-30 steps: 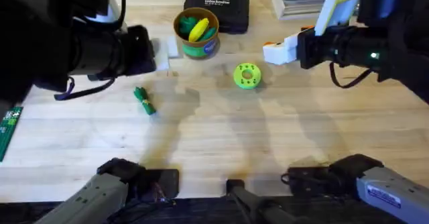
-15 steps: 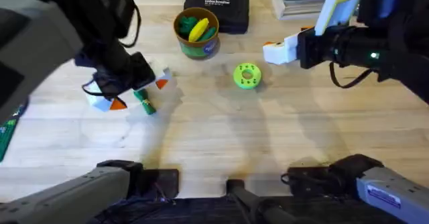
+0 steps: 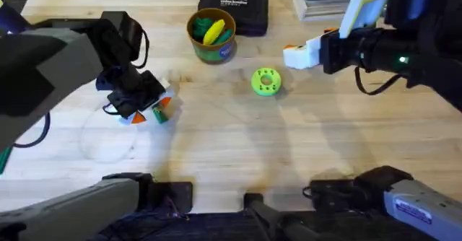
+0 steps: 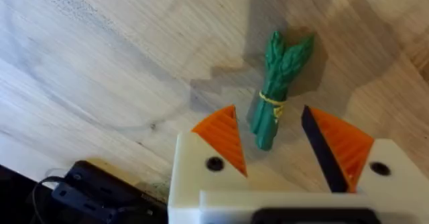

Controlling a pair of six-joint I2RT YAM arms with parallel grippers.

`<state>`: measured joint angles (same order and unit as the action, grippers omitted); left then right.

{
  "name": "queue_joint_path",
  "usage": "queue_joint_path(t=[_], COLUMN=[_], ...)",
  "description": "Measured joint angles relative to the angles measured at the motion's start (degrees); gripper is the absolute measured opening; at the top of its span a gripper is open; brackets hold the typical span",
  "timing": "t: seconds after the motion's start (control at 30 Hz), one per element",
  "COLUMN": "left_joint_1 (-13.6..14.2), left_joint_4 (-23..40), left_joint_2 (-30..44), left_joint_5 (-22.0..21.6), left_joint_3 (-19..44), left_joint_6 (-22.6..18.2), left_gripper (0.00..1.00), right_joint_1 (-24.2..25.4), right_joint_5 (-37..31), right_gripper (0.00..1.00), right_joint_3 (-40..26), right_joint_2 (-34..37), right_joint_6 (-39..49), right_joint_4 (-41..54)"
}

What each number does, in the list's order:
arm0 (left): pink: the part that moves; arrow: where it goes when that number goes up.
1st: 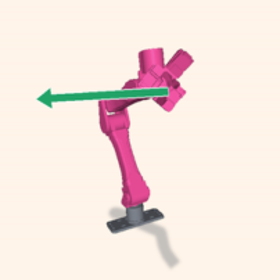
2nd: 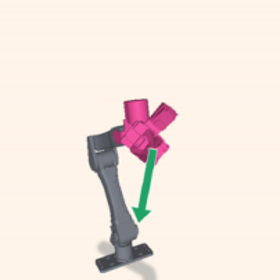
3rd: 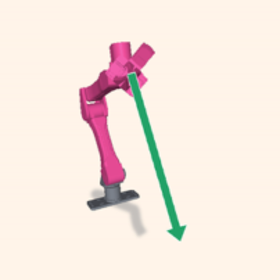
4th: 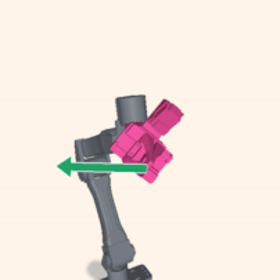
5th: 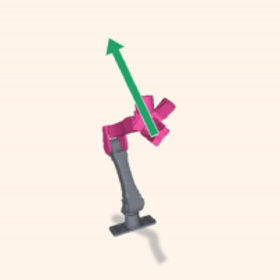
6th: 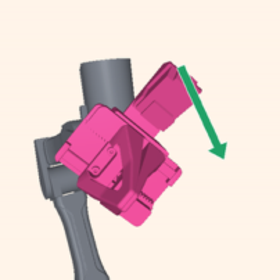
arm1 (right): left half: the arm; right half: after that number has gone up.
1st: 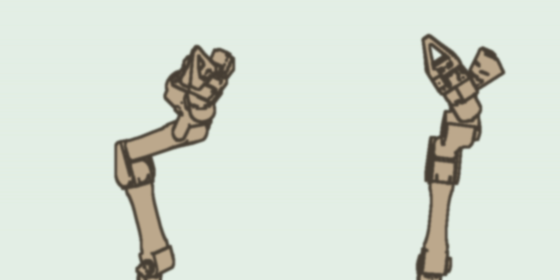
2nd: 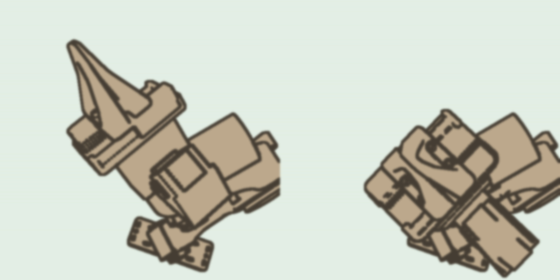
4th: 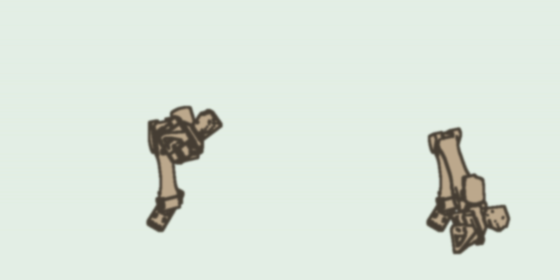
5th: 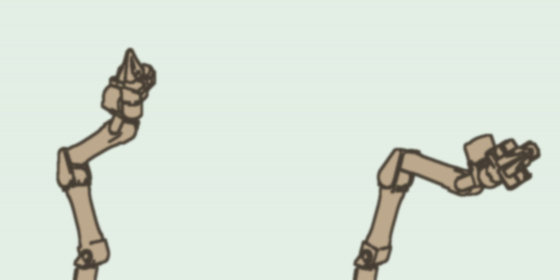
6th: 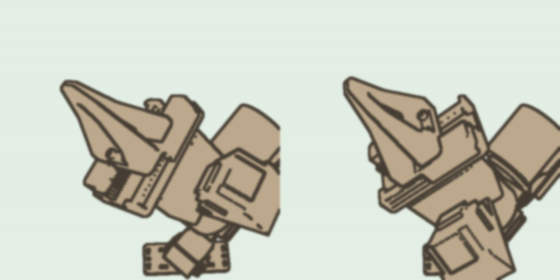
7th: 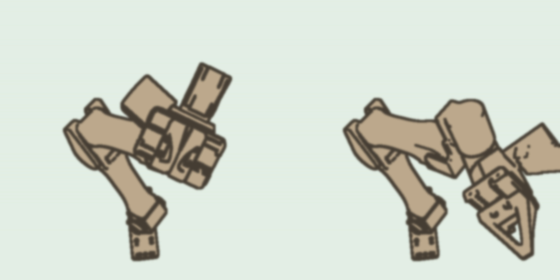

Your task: Pick up the gripper from the table and insert it into the empty holder that is missing its gripper. Then pick up a screw, insert it into the mounting hole, and use the screwdriver to tighten it. Finally, clean up the table by picking up the vegetable and placing it into the bucket.

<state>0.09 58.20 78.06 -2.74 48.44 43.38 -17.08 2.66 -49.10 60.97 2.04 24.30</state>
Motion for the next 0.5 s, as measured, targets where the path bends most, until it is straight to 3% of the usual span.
queue_joint_path(t=[0.3,0.4,0.5], left_joint_1=[0.0,0.0,0.0], left_joint_4=[-3.2,-3.9,-4.1], left_joint_2=[0.0,0.0,0.0], left_joint_5=[0.4,0.4,0.5], left_joint_3=[-3.6,-3.6,-3.6], left_joint_6=[0.1,0.2,0.4], left_gripper=[0.536,0.441,0.211], right_joint_1=[0.0,0.0,0.0], right_joint_5=[0.0,0.0,0.0], right_gripper=[0.993,0.993,0.994], right_joint_3=[0.0,0.0,0.0], right_joint_2=[0.0,0.0,0.0], right_joint_6=[0.0,0.0,0.0], right_joint_4=[0.0,0.0,0.0])
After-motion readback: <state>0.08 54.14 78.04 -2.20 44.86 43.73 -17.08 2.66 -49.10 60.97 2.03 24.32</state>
